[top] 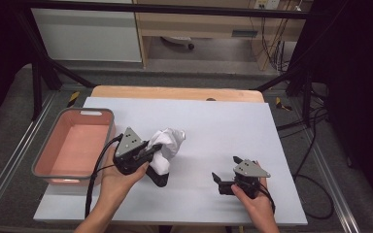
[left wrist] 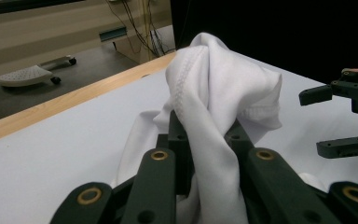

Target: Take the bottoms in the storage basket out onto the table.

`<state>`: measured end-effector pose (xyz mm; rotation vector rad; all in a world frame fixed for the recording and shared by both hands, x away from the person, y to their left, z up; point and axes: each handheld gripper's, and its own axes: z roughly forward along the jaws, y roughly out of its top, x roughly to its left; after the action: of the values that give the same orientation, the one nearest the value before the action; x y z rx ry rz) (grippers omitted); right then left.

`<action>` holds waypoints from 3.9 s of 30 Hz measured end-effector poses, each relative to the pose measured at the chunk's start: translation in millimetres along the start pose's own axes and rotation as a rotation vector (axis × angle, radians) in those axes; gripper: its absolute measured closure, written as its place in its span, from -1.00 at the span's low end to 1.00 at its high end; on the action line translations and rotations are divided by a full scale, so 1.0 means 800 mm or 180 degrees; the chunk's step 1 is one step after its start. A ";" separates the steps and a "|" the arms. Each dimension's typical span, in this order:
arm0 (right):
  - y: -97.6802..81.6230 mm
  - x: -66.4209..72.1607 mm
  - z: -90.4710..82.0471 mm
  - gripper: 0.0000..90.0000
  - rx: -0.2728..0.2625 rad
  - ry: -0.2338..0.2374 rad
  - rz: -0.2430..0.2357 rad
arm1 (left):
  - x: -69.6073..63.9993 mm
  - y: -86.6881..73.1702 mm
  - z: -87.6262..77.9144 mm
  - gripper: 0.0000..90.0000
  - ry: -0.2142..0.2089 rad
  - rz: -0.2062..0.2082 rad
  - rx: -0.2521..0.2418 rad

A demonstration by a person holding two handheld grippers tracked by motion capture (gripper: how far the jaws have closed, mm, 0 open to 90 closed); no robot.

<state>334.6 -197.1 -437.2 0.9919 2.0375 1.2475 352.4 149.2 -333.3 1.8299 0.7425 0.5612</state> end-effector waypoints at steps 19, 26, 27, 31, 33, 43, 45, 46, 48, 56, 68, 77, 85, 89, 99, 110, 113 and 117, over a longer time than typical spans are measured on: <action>0.000 -0.001 -0.001 -0.88 -0.0007 -0.0022 0.0046 | 0.008 0.010 0.017 0.74 0.0032 -0.0055 -0.0034; 0.002 0.001 0.005 -0.88 -0.0003 0.0035 0.0049 | 0.026 0.022 0.040 0.73 0.0102 -0.0105 0.0071; 0.003 0.001 0.006 -0.87 -0.0011 0.0032 0.0070 | 0.033 0.028 0.045 0.73 0.0122 -0.0127 0.0081; 0.007 0.002 0.008 -0.88 -0.0059 0.0070 0.0105 | 0.041 0.036 0.053 0.74 0.0179 -0.0113 0.0097; 0.007 0.003 0.009 -0.88 -0.0064 0.0088 0.0105 | 0.045 0.040 0.062 0.74 0.0191 -0.0130 0.0127; 0.008 0.003 0.007 -0.88 -0.0076 0.0067 0.0138 | 0.039 0.042 0.087 0.74 0.0187 -0.0074 0.0209; 0.008 0.002 0.008 -0.88 -0.0071 0.0066 0.0143 | 0.036 0.041 0.092 0.74 0.0161 -0.0061 0.0235; 0.008 0.002 0.008 -0.88 -0.0062 0.0073 0.0146 | 0.036 0.041 0.092 0.74 0.0161 -0.0061 0.0235; 0.007 0.002 0.008 -0.89 -0.0038 0.0089 0.0137 | 0.035 0.039 0.096 0.74 0.0147 -0.0025 0.0257; 0.007 0.000 0.007 -0.89 0.0016 0.0106 0.0145 | 0.035 0.029 0.109 0.74 0.0117 -0.0113 0.0304; 0.006 0.002 0.009 -0.89 0.0060 0.0131 0.0142 | 0.029 0.012 0.122 0.73 0.0056 -0.0175 0.0400; 0.006 0.002 0.009 -0.89 0.0072 0.0129 0.0143 | 0.022 0.006 0.129 0.73 0.0011 -0.0141 0.0449; 0.006 0.002 0.009 -0.89 0.0070 0.0126 0.0128 | 0.014 -0.001 0.139 0.72 -0.0015 -0.0160 0.0459; 0.006 0.001 0.009 -0.89 0.0069 0.0124 0.0130 | 0.010 -0.003 0.144 0.72 -0.0038 -0.0142 0.0487; 0.006 0.001 0.009 -0.89 0.0081 0.0126 0.0124 | 0.008 -0.006 0.150 0.72 -0.0055 -0.0179 0.0500; 0.006 0.001 0.009 -0.89 0.0083 0.0125 0.0119 | 0.000 -0.010 0.157 0.71 -0.0099 -0.0170 0.0534; 0.005 0.001 0.009 -0.89 0.0089 0.0120 0.0120 | -0.003 -0.012 0.160 0.71 -0.0118 -0.0164 0.0550; 0.005 0.001 0.009 -0.89 0.0099 0.0116 0.0129 | -0.007 -0.013 0.162 0.71 -0.0134 -0.0156 0.0565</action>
<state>341.1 -191.5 -436.8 1.0367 2.0799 1.2668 434.0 64.4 -389.5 1.9748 0.8284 0.4348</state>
